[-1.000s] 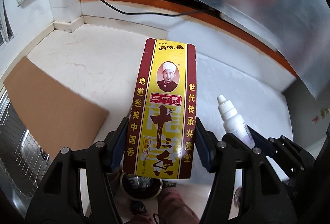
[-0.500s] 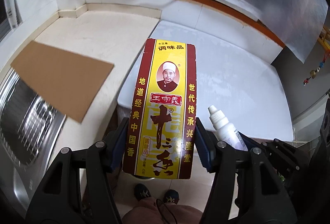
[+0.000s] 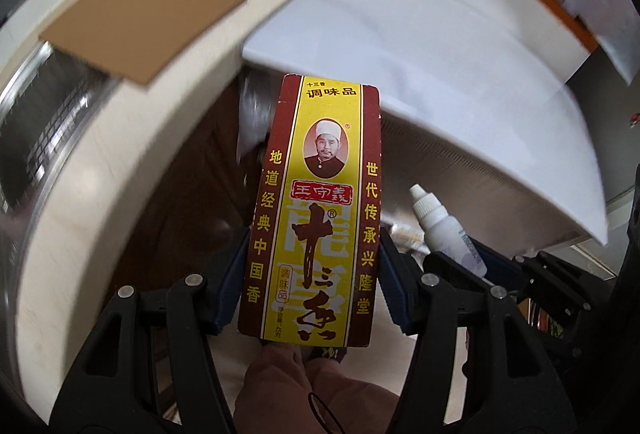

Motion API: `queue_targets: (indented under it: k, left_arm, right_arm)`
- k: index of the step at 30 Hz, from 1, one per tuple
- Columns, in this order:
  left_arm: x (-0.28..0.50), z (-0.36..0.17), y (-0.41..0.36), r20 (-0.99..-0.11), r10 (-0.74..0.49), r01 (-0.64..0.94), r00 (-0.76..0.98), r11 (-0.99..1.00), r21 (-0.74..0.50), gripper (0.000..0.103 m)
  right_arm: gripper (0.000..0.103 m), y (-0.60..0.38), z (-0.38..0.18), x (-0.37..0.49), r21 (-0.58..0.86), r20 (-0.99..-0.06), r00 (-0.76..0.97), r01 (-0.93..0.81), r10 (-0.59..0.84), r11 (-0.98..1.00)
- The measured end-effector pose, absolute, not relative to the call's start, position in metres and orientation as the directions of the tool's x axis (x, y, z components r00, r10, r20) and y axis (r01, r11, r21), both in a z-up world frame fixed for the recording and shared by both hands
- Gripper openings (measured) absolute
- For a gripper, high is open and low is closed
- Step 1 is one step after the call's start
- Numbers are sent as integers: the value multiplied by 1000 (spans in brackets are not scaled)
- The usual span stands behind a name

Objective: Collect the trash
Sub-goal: 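Carry the spice box and white bottle down over the floor trash bin, then open both tools to drop the box and bottle into the bin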

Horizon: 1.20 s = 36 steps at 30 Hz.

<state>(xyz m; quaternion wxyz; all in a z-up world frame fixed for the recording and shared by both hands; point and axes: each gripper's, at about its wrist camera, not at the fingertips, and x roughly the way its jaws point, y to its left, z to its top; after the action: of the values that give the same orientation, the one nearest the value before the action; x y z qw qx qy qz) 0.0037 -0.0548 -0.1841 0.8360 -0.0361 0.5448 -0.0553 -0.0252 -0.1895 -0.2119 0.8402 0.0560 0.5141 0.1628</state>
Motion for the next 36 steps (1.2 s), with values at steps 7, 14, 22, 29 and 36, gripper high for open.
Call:
queue_targets:
  k: [7,14,22,29,36]
  left_arm:
    - [-4,-252,-45,-937,-119,-3,327,992,-127,56]
    - [6,-315,-39,-958,-77,-37,274,995,-91,56]
    - [21,-388,-41,-972,-24,-22,235,999,-30,57]
    - [30,-436,-28,-980,-6,-23,199,1000,-11,57]
    - [32,-450,-17,-983,18,-31,181,999,12,58]
  right_arm:
    - [24,-191,-280,-36,268,-883,340,-200,323,943]
    - [24,-197,-364,-26,256,-924,253,-155,288,954]
    - [24,-194,-453,8,245,-945,188,-137,268,960]
    - [24,-185,-509,38,258,-949,144,-154,280,954]
    - [25,-168,-540,63,294,-942,113,-176,316,939]
